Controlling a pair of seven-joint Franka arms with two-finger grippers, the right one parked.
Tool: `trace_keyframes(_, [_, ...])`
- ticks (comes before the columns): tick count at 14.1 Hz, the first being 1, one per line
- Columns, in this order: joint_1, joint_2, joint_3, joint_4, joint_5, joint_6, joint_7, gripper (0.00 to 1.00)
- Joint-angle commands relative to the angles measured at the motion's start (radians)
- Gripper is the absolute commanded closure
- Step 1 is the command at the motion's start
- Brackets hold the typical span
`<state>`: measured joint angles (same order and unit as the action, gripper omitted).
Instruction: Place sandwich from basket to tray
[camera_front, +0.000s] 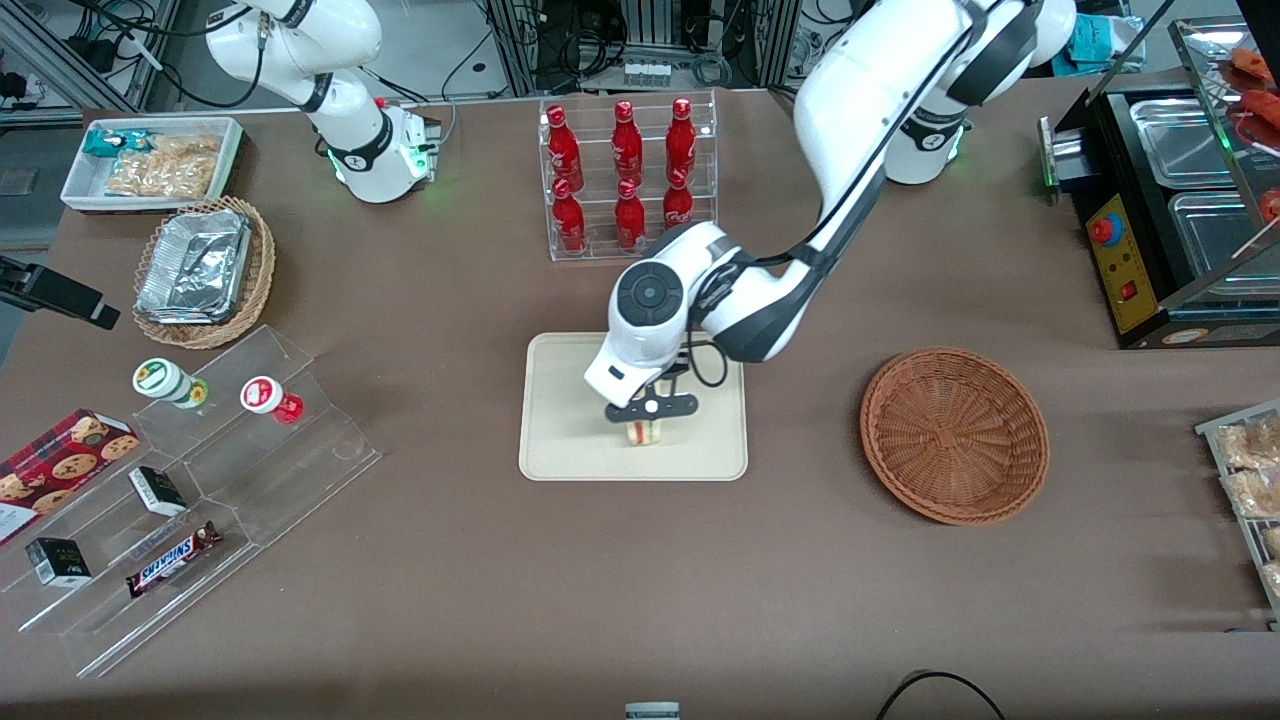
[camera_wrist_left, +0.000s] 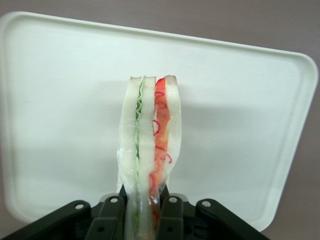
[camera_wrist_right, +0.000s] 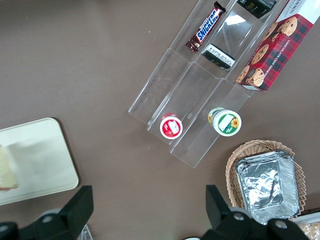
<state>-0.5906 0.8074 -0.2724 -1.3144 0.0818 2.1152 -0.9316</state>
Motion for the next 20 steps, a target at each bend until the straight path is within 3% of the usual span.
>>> trace_keyframes(1, [-0.020,0.061,0.010,0.060,-0.005,0.060,-0.010,0.75])
trace_keyframes(2, [-0.020,0.062,0.010,0.060,-0.005,0.066,-0.010,0.63])
trace_keyframes(3, [-0.020,0.061,0.010,0.058,0.001,0.065,-0.007,0.24])
trace_keyframes(4, [-0.023,0.058,0.012,0.055,0.022,0.063,-0.004,0.00])
trace_keyframes(7, [-0.018,0.007,0.019,0.057,0.116,0.013,-0.007,0.00])
trace_keyframes(13, [0.127,-0.252,0.039,-0.017,0.102,-0.259,0.013,0.00])
trace_keyframes(15, [0.213,-0.357,0.038,-0.095,0.102,-0.322,0.145,0.00])
trace_keyframes(20, [0.443,-0.519,0.036,-0.101,0.052,-0.625,0.564,0.00])
